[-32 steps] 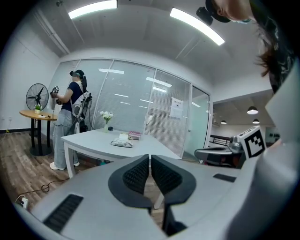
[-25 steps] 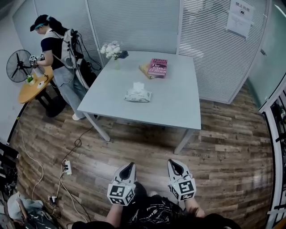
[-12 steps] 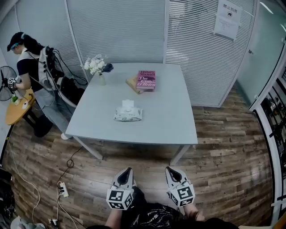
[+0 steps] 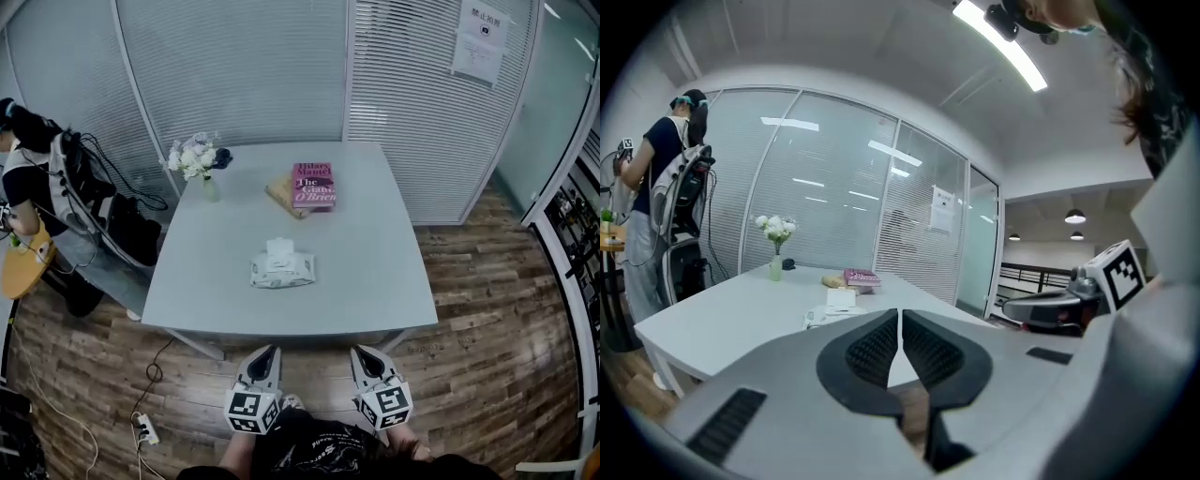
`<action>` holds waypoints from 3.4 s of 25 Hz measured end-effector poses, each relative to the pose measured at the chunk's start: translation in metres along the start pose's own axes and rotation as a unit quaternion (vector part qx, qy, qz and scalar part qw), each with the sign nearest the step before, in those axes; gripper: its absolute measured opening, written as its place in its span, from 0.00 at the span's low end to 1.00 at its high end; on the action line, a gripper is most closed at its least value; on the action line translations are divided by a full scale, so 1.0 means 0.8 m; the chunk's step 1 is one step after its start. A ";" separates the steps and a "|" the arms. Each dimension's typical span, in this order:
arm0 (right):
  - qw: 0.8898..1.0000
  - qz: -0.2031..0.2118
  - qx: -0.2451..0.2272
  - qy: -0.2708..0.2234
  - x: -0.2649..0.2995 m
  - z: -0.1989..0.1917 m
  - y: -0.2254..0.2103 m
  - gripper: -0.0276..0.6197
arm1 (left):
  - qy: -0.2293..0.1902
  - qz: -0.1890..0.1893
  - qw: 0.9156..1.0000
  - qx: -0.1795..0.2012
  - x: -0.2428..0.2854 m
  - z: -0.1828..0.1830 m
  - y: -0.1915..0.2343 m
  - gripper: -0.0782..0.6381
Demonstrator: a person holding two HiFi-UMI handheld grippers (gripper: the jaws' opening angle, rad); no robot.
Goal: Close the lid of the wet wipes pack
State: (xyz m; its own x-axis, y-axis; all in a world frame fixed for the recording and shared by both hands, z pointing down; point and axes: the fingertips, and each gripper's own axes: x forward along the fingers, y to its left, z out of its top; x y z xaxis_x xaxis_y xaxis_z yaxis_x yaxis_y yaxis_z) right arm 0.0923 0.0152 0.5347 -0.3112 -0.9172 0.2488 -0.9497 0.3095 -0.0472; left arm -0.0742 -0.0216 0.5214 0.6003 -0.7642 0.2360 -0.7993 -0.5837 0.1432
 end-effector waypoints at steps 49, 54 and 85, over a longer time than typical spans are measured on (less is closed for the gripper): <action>0.960 0.260 -0.030 0.095 0.499 0.084 -0.094 0.20 | 0.099 0.153 0.981 -0.065 0.297 0.016 0.249 0.13; 0.949 0.276 -0.046 0.144 0.524 0.062 -0.087 0.27 | 0.129 0.134 0.979 -0.078 0.302 0.003 0.261 0.13; 0.913 0.314 -0.110 0.235 0.535 0.007 -0.054 0.10 | 0.200 0.077 0.970 -0.112 0.324 -0.077 0.265 0.13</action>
State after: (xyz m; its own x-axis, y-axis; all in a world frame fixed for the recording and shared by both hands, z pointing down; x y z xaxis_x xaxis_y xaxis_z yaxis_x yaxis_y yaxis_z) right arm -0.0003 -0.3918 0.6374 -0.6943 -0.3487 0.6296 -0.5431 0.8278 -0.1405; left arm -0.0900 -0.3262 0.6724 0.4504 -0.6430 0.6194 -0.8915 -0.3622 0.2721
